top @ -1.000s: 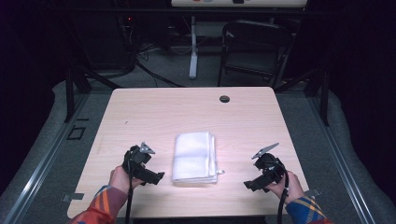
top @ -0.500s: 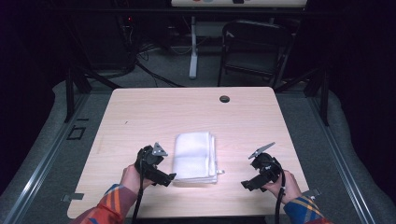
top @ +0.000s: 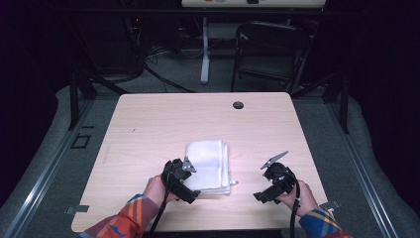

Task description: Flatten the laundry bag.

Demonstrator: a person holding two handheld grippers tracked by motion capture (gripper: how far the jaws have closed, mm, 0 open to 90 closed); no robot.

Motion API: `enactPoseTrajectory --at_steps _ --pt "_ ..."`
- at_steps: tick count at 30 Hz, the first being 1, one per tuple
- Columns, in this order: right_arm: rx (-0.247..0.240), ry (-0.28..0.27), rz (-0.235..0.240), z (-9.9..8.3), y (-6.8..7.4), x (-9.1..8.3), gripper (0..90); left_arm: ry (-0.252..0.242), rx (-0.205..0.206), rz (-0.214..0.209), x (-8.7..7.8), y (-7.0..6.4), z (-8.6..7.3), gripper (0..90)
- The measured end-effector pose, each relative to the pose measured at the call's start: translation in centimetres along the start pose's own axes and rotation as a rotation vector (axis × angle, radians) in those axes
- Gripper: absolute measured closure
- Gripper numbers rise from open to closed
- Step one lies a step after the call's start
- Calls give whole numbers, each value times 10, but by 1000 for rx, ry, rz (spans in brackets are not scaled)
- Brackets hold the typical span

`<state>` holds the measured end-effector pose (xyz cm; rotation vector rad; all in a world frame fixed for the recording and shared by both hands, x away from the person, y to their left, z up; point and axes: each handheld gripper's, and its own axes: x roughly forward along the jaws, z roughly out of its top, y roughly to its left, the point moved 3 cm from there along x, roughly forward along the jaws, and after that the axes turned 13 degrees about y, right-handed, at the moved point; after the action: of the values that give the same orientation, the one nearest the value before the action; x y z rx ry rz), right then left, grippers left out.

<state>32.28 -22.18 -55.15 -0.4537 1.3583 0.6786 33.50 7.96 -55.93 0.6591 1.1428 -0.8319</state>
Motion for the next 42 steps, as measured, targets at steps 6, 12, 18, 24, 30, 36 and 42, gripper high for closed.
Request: enactPoseTrajectory --at_steps 6,12,18,24,30,36,42 --pt "-11 11 6 3 3 2 33 10 52 -5 6 -7 11 39" --pt "-19 13 13 5 6 4 43 25 83 9 15 -14 22 51" --pt "-43 18 7 15 13 7 45 47 98 30 24 -17 34 115" --pt "-66 32 21 21 19 10 47 59 108 36 28 -18 36 175" --pt "-82 39 23 26 23 13 55 58 106 26 28 -14 34 349" --pt "-91 30 24 31 28 17 78 55 112 5 28 -13 34 476" --pt "-101 19 24 37 32 19 102 50 108 -6 28 -12 34 587"
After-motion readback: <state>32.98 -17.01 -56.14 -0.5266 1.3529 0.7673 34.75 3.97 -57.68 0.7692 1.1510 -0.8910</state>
